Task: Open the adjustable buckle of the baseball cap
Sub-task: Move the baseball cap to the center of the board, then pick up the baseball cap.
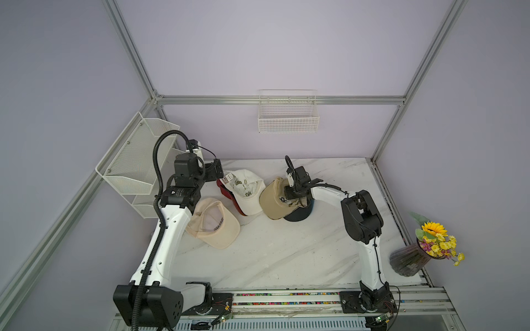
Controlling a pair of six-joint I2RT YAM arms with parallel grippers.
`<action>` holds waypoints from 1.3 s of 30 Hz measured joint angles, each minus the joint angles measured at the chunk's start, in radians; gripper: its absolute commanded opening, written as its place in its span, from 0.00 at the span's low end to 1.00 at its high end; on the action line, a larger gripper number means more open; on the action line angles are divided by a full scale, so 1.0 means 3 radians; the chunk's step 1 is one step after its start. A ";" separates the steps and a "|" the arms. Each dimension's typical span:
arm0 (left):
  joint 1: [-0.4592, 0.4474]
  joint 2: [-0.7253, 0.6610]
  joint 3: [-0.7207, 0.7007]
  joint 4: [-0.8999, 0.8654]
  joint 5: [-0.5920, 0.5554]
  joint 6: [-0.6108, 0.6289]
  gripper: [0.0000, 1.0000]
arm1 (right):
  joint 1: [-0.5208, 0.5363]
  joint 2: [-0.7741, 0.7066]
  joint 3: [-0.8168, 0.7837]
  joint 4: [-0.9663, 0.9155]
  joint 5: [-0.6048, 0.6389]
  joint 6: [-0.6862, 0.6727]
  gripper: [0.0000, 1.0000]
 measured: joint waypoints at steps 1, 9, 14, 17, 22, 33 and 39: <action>-0.0058 0.0061 0.0028 0.0003 0.0027 0.0017 1.00 | -0.0031 -0.0039 -0.0065 0.0005 0.0052 -0.0003 0.24; -0.0435 0.0617 0.0332 0.0037 0.0178 0.0139 1.00 | -0.0378 -0.0524 -0.0598 -0.0142 0.0439 -0.0067 0.29; -0.0716 0.1053 0.0553 0.0056 0.0354 0.0231 1.00 | -0.0413 -0.0899 -0.0767 -0.0155 0.0374 -0.0097 0.47; -0.0855 0.1331 0.0694 0.0053 0.0651 0.0315 1.00 | -0.0392 -0.1200 -0.0765 -0.0141 0.0243 -0.0072 0.53; -0.0975 0.1874 0.1119 -0.0005 0.1292 0.0481 1.00 | -0.0375 -0.1809 -0.0763 -0.0127 0.0117 0.0024 0.56; -0.1247 0.3512 0.3367 -0.0894 0.2113 0.1040 0.96 | -0.0374 -0.2452 -0.0767 -0.0128 0.0322 0.0215 0.58; -0.1347 0.3943 0.3482 -0.1169 0.2270 0.1142 0.83 | -0.0374 -0.2488 -0.0782 -0.0132 0.0334 0.0217 0.58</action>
